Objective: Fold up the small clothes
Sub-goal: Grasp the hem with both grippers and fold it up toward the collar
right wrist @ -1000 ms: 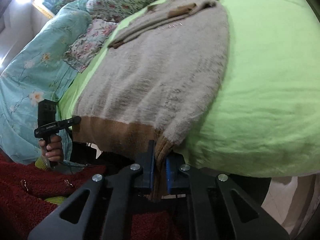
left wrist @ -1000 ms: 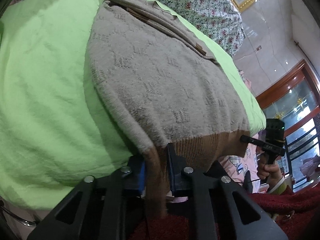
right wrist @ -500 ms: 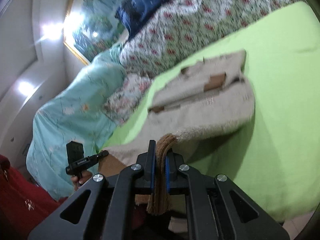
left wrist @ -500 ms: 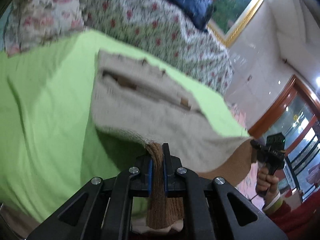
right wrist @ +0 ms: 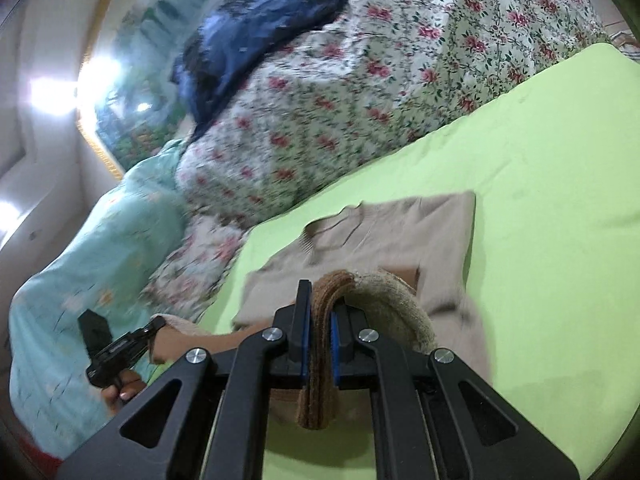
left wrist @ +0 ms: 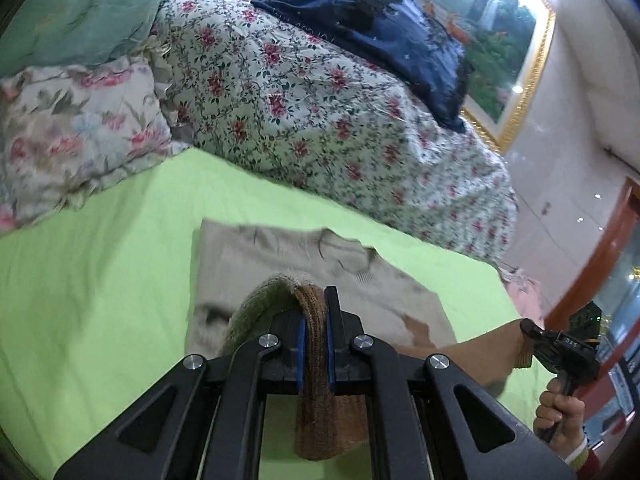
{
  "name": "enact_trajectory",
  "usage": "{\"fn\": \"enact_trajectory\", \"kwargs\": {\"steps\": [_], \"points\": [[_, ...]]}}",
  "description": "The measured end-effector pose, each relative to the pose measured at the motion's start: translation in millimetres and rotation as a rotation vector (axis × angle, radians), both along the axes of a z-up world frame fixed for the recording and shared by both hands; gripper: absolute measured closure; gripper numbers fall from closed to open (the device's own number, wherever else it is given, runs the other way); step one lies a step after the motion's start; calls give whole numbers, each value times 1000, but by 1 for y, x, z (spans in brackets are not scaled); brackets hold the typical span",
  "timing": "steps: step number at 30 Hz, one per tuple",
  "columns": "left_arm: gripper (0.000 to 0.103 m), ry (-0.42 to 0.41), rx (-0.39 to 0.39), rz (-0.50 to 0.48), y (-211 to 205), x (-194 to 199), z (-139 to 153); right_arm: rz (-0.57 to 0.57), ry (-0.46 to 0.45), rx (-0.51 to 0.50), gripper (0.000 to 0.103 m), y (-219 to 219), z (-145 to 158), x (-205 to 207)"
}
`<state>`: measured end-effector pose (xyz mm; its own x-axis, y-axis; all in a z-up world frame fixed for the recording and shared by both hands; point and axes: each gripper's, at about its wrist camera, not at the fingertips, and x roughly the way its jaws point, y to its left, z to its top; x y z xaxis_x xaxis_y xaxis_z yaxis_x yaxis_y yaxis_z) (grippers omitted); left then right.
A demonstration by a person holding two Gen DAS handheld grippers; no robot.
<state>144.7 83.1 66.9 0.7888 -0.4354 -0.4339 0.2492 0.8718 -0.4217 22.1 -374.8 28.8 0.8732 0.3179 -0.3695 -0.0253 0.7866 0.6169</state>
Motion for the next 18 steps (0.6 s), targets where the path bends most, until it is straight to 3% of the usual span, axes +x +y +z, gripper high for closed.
{"fn": "enact_trajectory", "kwargs": {"steps": [9,18], "points": [[97,93,81,50,-25,111,-24,-54,108,-68,94,-23,-12,101],[97,218,54,88,-15,175,-74,-68,204,-42,94,-42,-54,156]]}}
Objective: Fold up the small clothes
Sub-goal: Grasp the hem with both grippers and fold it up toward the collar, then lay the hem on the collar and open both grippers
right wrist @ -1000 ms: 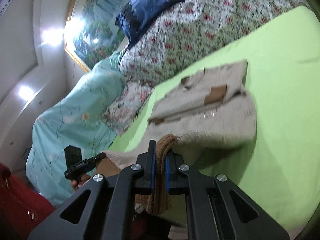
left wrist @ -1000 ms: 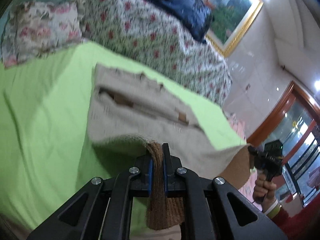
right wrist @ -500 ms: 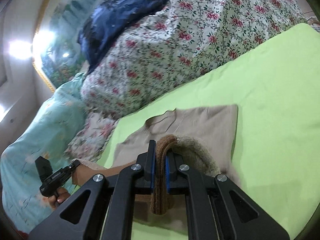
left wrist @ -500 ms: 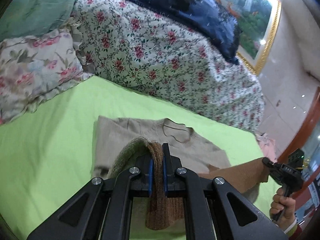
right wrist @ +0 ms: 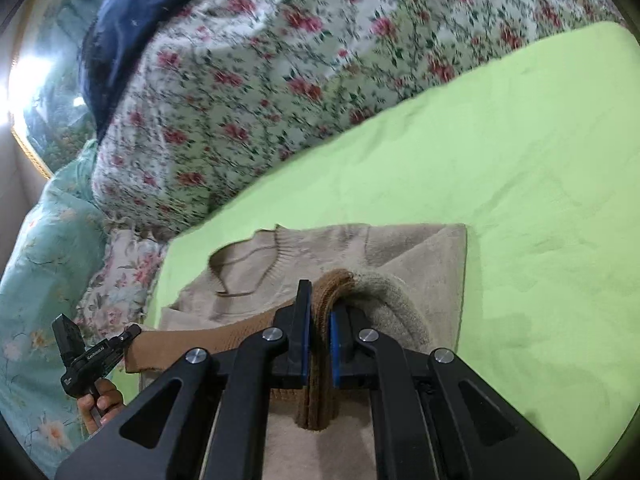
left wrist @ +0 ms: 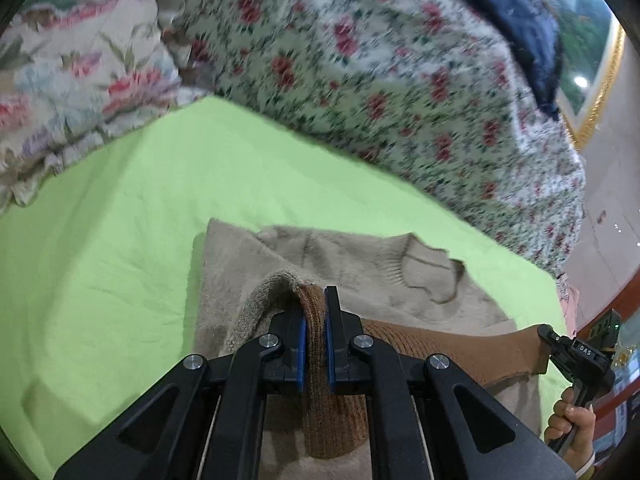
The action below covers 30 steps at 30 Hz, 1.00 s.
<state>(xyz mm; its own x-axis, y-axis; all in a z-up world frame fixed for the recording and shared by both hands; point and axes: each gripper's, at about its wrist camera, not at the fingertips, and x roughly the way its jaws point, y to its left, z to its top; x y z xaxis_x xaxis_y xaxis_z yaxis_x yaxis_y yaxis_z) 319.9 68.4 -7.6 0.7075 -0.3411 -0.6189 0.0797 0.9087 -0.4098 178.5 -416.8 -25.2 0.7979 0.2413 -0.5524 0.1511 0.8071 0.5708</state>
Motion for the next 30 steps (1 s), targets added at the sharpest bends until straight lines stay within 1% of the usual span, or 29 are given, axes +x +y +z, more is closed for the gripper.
{"fn": "enact_trajectory", "kwargs": {"steps": [2,3,4,5,6,7,8,9,10,11,12,14,15,16,17,18,19,21,23,25,26,27,29,30], "points": [[96,33,11,-6,-3,8,-11,-13,50,-25,92,1,-11,9],[94,54,20,-10,-5,12,-17,-16,69,-25,92,1,-15,11],[93,77,25,-17,-6,12,-22,-20,89,-13,90,0,-20,11],[92,81,19,-24,-6,9,-23,-26,102,-3,88,-1,-24,10],[89,81,-3,-47,-6,1,-24,-35,110,1,83,-3,-25,7],[82,78,-11,-68,-7,-7,-22,-47,109,-6,78,-5,-23,1],[77,74,-6,-87,-10,-17,-21,-64,98,-34,76,-4,-18,-9],[69,63,10,-122,-17,-33,-19,-75,89,-63,75,-1,-13,-16],[62,56,21,-155,-25,-46,-19,-79,75,-103,75,5,-7,-26],[61,51,28,-181,-32,-55,-17,-66,60,-125,75,13,-2,-33],[61,49,36,-238,-47,-69,-19,-36,40,-138,75,23,2,-39],[61,56,50,-315,-67,-82,-21,97,17,-156,75,52,5,-42],[61,64,62,-353,-80,-86,-23,189,18,-157,75,69,2,-40],[61,70,84,-389,-95,-87,-26,294,21,-136,75,86,-2,-35],[61,75,101,-400,-102,-87,-28,385,34,-122,75,101,-8,-29],[61,89,132,-410,-111,-84,-32,435,50,-131,75,110,-12,-24],[61,109,178,-421,-121,-78,-38,485,75,-162,75,121,-17,-17],[62,123,238,-433,-129,-66,-45,541,124,-237,75,133,-26,-4],[68,128,248,-435,-128,-49,-46,563,163,-278,75,132,-32,15],[82,135,232,-423,-121,-21,-40,537,154,-289,75,120,-32,33],[83,135,229,-412,-117,-9,-36,494,147,-296,75,110,-32,40],[82,141,236,-382,-111,5,-35,425,156,-304,75,96,-32,49],[83,155,290,-261,-94,36,-33,259,196,-289,75,60,-36,63],[86,163,274,-225,-83,47,-32,173,215,-272,75,40,-39,66]]}}
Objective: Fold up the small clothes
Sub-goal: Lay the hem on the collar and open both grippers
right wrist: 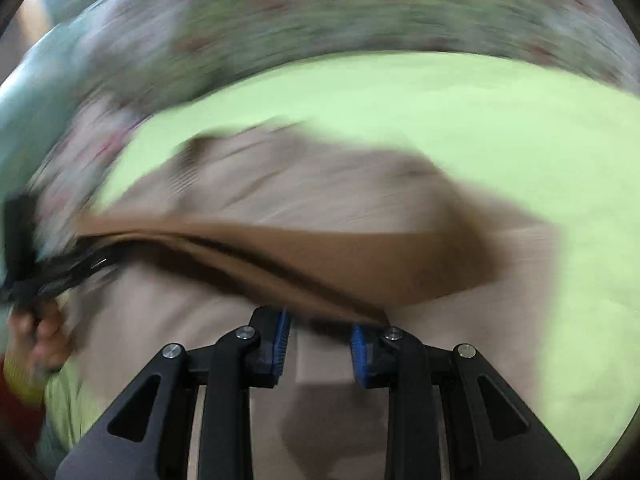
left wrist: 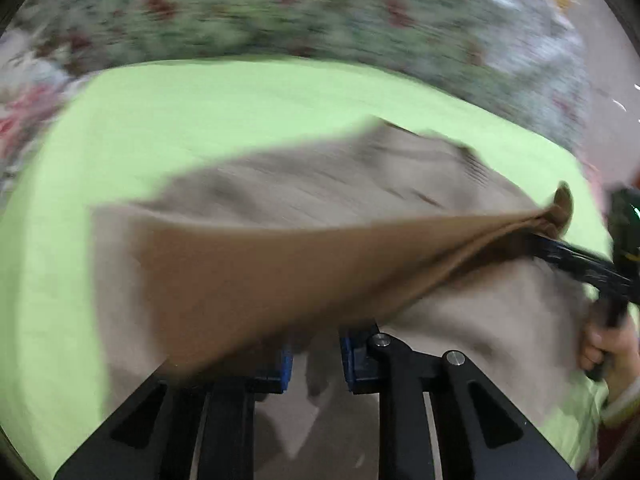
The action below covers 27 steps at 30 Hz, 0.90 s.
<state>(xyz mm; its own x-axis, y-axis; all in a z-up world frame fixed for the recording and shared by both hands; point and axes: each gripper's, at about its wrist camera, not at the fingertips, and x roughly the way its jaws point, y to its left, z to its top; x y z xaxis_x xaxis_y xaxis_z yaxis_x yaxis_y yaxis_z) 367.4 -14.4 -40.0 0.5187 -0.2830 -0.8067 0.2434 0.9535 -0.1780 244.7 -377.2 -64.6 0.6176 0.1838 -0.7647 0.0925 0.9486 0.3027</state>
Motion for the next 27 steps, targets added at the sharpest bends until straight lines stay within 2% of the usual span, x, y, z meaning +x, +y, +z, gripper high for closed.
{"fn": "enact_trajectory", "kwargs": {"steps": [2,4,6,7,8,9,10,11,16,21,24,27], "points": [[86,-7,-38,56,19,12,3,-147,-22,92,75,-40,-4,-4],[86,-19,-58,160,44,17,5,-242,-63,148,75,-63,-3,-18],[85,-18,-125,188,57,11,7,-279,-100,188,75,-71,1,-33],[82,-24,-132,191,59,3,8,-292,-103,176,75,-71,4,-42],[79,-43,-103,206,59,-9,10,-292,-108,170,75,-68,6,-49],[72,-55,-92,212,59,-18,11,-286,-118,176,75,-64,10,-57],[66,-69,-92,210,59,-35,14,-275,-131,187,75,-58,15,-69],[64,-77,-105,207,59,-50,16,-264,-138,192,75,-49,17,-75],[57,-89,-247,188,54,-134,20,-187,-147,216,74,-4,21,-113],[54,-75,-344,178,43,-199,14,-137,-145,248,74,31,16,-147],[44,-72,-388,193,42,-221,8,-124,-154,264,74,46,15,-165],[43,-29,-447,216,42,-238,-7,-116,-158,272,72,58,15,-180]]}}
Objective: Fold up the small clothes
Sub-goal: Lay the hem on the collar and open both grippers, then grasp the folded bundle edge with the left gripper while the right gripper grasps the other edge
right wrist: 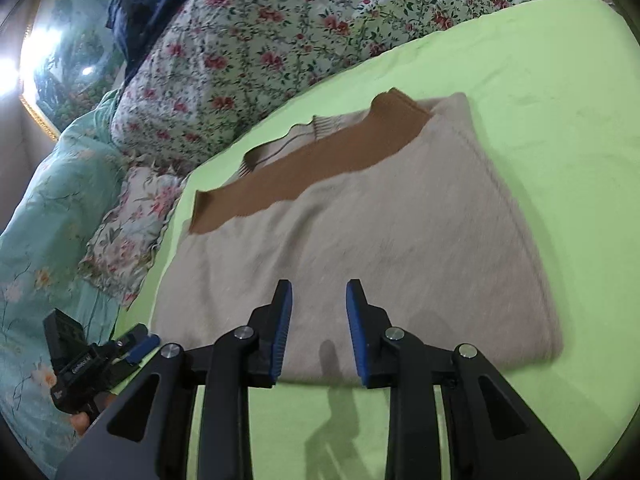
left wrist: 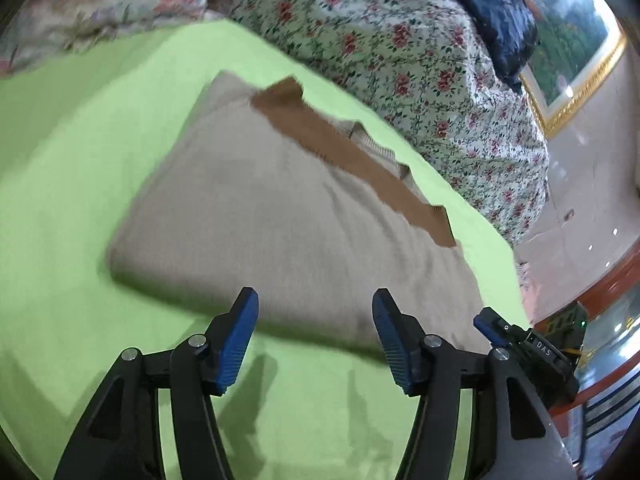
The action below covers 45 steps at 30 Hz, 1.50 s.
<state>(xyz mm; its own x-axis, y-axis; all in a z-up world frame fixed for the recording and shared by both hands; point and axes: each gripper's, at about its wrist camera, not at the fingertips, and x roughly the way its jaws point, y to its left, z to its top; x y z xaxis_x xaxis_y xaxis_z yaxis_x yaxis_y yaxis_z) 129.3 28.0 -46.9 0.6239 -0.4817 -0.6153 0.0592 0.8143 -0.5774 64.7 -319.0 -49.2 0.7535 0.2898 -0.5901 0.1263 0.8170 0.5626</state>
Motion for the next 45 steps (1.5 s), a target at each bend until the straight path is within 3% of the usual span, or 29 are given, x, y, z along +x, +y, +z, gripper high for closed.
{"fn": "enact_trajectory", "kwargs": {"steps": [4,8,12,26,29,31,33,39,45], "points": [[41,52,-23,19,1,-11,-19,18,-1,20,63,8,0,-9],[31,74,-87,48,1,-15,-31,30,-4,27,62,14,2,-14],[26,60,-76,69,-4,-11,-32,45,-3,35,62,19,2,-15],[24,57,-108,243,30,51,-33,40,16,37,62,10,-2,-7],[43,53,-47,274,33,65,-31,33,25,37,62,3,-5,-2],[70,52,-54,273,38,70,-32,30,27,40,62,-2,-5,1],[85,43,-71,264,42,71,-31,26,21,45,62,-7,-4,4],[91,-52,-51,207,24,64,6,44,35,37,62,-22,-1,18],[92,-150,-20,18,-45,65,49,91,34,75,56,-37,9,39]]}}
